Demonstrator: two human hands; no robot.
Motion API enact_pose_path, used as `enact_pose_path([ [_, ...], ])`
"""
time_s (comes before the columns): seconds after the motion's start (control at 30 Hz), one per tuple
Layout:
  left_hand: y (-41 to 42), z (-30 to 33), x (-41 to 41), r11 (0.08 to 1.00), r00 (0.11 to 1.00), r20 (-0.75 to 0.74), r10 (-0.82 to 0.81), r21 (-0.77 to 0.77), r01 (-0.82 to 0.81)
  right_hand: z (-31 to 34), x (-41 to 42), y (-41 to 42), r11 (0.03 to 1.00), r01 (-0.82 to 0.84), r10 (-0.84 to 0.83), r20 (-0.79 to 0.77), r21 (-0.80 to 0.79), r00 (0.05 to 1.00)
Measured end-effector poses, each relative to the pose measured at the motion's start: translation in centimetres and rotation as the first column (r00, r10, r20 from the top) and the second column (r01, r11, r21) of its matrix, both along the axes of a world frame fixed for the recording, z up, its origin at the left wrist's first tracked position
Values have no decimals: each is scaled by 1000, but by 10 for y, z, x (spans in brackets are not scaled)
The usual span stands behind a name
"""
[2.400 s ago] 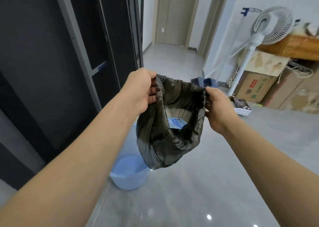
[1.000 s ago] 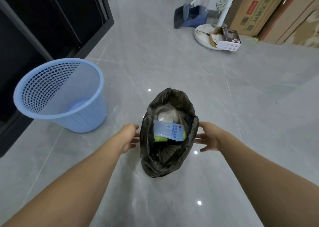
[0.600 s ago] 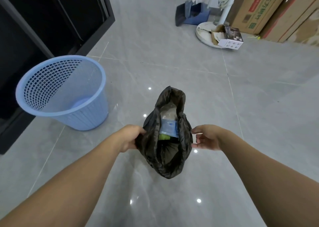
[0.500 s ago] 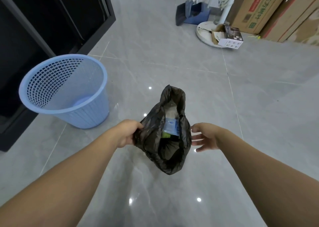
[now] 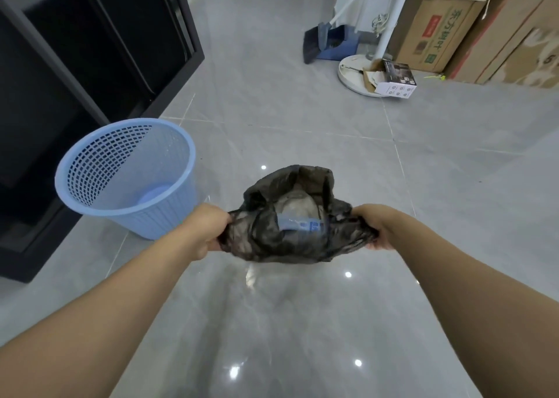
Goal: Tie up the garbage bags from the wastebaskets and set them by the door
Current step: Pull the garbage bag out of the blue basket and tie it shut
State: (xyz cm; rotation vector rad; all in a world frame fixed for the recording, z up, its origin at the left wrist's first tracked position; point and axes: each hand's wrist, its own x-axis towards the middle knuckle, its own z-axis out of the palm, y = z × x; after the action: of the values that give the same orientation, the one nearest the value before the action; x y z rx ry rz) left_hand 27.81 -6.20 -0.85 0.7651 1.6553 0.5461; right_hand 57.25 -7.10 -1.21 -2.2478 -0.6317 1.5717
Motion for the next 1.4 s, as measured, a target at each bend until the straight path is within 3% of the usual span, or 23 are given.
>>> enact_pose_path([
  [0.1, 15, 21, -7, 982, 967, 175, 187, -23, -186, 25, 10, 7, 987, 117, -122, 39, 105, 992],
  [0.2, 29, 46, -2, 950, 934, 215, 285, 67, -306, 52, 11, 13, 936, 225, -241, 26, 272, 970],
  [0.4, 47, 83, -8, 869, 941, 202, 270, 370, -329, 89, 0, 22, 686, 399, -402, -140, 609, 905],
  [0.53, 55, 101, -25, 814, 827, 485, 284, 334, -476, 116, -7, 29, 494, 554, -506, -296, 670, 810],
  [0.6, 57, 109, -33, 803, 798, 550, 246, 345, -485, 123, -4, 32, 425, 665, -564, -394, 615, 725],
  [0.67, 55, 114, -41, 793, 836, 503, 217, 408, -452, 126, -1, 33, 396, 741, -600, -458, 542, 656],
  [0.7, 55, 115, -47, 781, 907, 371, 198, 500, -375, 125, 1, 32, 403, 747, -613, -450, 529, 649],
  [0.77, 49, 116, -57, 748, 997, -68, 45, 663, 11, 127, -2, 25, 444, 725, -637, -383, 527, 669],
  [0.8, 45, 116, -61, 733, 962, -255, -102, 634, 246, 126, -4, 21, 486, 687, -633, -325, 541, 703],
  [0.87, 36, 117, -66, 692, 768, -425, -479, 356, 629, 121, -8, 12, 591, 581, -593, -187, 559, 783],
  [0.93, 30, 115, -67, 482, 441, -474, -762, 39, 875, 114, -8, 7, 675, 500, -555, -72, 543, 829],
  [0.97, 29, 111, -66, 383, 310, -481, -820, -58, 922, 113, -7, 5, 697, 476, -549, -28, 536, 835],
  [1.0, 30, 107, -65, 327, 233, -505, -831, -105, 939, 114, -5, 3, 703, 463, -551, 1, 539, 835],
  [1.07, 34, 102, -62, 306, 183, -643, -744, -85, 948, 118, 2, 0, 654, 520, -599, -43, 550, 799],
  [1.17, 43, 102, -69, 383, 268, -809, -524, 57, 922, 113, 13, 2, 493, 753, -630, -419, 435, 654],
  [1.2, 46, 102, -73, 407, 248, -841, -482, 36, 913, 111, 11, 2, 507, 748, -603, -444, 428, 663],
  [1.27, 47, 107, -74, 442, 78, -898, -433, -136, 886, 111, 1, 5, 650, 556, -514, -239, 518, 824],
  [1.33, 44, 112, -67, 443, -108, -917, -384, -286, 850, 121, -19, 5, 772, 185, -285, 70, 608, 956],
  [1.37, 42, 113, -62, 430, -135, -921, -365, -296, 853, 127, -29, 5, 813, -26, -117, 207, 581, 971],
  [1.4, 42, 112, -57, 405, -91, -922, -377, -253, 879, 135, -38, 5, 848, -228, 74, 319, 479, 945],
])
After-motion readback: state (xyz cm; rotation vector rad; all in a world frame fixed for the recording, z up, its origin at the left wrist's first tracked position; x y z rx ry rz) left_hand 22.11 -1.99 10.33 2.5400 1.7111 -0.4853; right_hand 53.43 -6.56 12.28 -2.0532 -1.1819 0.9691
